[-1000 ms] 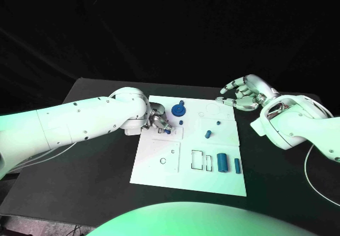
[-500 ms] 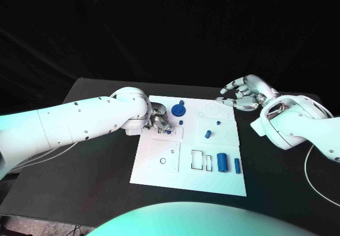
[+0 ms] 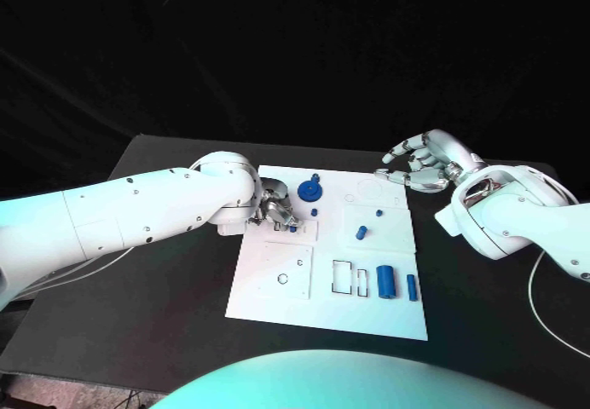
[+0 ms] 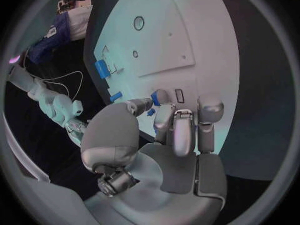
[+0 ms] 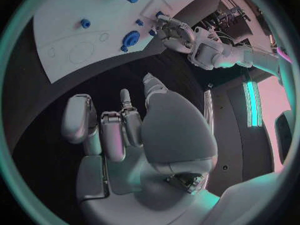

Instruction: Assemble the parts on the task board

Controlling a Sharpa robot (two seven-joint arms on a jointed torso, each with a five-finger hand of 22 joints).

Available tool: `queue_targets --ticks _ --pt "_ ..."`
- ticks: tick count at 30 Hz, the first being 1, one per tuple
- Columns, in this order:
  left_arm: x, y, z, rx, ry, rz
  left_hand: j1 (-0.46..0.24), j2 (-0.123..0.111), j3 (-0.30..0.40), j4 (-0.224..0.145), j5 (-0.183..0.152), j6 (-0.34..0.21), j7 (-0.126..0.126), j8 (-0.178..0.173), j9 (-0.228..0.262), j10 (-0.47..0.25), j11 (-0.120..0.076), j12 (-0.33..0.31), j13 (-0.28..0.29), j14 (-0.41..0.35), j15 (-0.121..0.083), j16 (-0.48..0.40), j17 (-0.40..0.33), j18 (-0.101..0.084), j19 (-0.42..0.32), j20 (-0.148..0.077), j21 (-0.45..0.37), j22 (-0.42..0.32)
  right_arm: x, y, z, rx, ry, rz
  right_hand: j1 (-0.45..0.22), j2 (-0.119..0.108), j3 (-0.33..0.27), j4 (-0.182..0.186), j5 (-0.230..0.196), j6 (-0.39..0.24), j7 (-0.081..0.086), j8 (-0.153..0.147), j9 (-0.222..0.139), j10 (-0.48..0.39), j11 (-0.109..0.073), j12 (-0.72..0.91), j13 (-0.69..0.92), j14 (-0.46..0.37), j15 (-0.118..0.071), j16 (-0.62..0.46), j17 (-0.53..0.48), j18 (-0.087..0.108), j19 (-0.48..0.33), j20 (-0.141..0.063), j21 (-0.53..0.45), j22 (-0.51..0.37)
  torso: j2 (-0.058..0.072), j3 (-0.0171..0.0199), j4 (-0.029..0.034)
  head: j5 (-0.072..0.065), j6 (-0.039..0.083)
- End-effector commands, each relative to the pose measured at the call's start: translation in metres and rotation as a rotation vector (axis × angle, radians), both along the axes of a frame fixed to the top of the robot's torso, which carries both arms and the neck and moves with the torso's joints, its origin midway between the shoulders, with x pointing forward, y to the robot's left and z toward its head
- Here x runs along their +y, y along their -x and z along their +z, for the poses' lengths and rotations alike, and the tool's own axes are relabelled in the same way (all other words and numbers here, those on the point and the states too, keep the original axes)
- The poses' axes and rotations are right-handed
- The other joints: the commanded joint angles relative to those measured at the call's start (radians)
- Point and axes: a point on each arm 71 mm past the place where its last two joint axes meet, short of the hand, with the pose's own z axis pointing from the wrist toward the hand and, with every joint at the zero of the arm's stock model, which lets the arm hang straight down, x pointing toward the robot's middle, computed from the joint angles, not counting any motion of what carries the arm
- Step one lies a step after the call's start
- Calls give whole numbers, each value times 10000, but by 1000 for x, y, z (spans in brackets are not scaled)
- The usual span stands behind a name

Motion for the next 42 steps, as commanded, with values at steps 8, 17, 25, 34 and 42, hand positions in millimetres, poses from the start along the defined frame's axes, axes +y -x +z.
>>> queue_targets --ticks 8,17,25,34,42 --pt "6 -5 21 -460 912 574 -440 -196 -663 -6 -43 50 -6 -85 5 -48 -1 -28 -178 831 -31 65 1685 -106 50 32 -36 -21 -1 -1 -2 -11 130 61 -146 -1 -66 28 58 -81 9 51 7 20 -65 43 858 644 -46 -29 757 106 45 -4 -16 107 -24 13 -9 9 65" --pt "30 -28 52 -1020 1153 1400 190 -276 -1113 -12 35 -705 383 -1097 -542 -629 314 -382 -922 762 200 1 1505 -21 -302 210 -377 -591 -3 -2 -3 0 155 -4 -146 -1 -66 28 58 -81 9 51 7 20 -65 43 858 644 -46 -29 757 106 45 -4 -16 107 4 15 -4 2 172" --pt "47 -48 57 -1072 806 1793 494 -312 -1251 -24 45 -849 565 -1576 -894 -774 482 -416 -1067 711 350 -46 1367 20 -426 345 -490 -790 -3 -2 -3 10 160 -18 -146 -1 -66 28 58 -81 9 51 7 20 -65 43 858 644 -46 -29 757 106 45 -4 -16 107 27 12 -11 43 232" --pt "49 -61 51 -786 352 1828 512 -313 -1275 -12 38 -838 578 -1605 -923 -811 496 -435 -1118 697 364 -60 1327 21 -433 359 -494 -793 -2 -2 -3 17 151 6 -146 -1 -66 28 58 -81 9 51 7 20 -65 43 858 644 -46 -29 757 106 45 -4 -16 107 39 -4 -17 82 254" --pt "46 -69 39 -395 -208 1647 743 -586 -1621 -21 -2 -863 676 -1843 -1136 -1122 594 -567 -1447 593 459 -150 1090 98 -710 465 -722 -1192 0 -2 -3 -8 127 36 -181 2 -86 25 62 -93 8 70 3 13 -67 30 843 639 -47 -40 729 108 44 -6 -30 102 40 -3 -14 88 237"
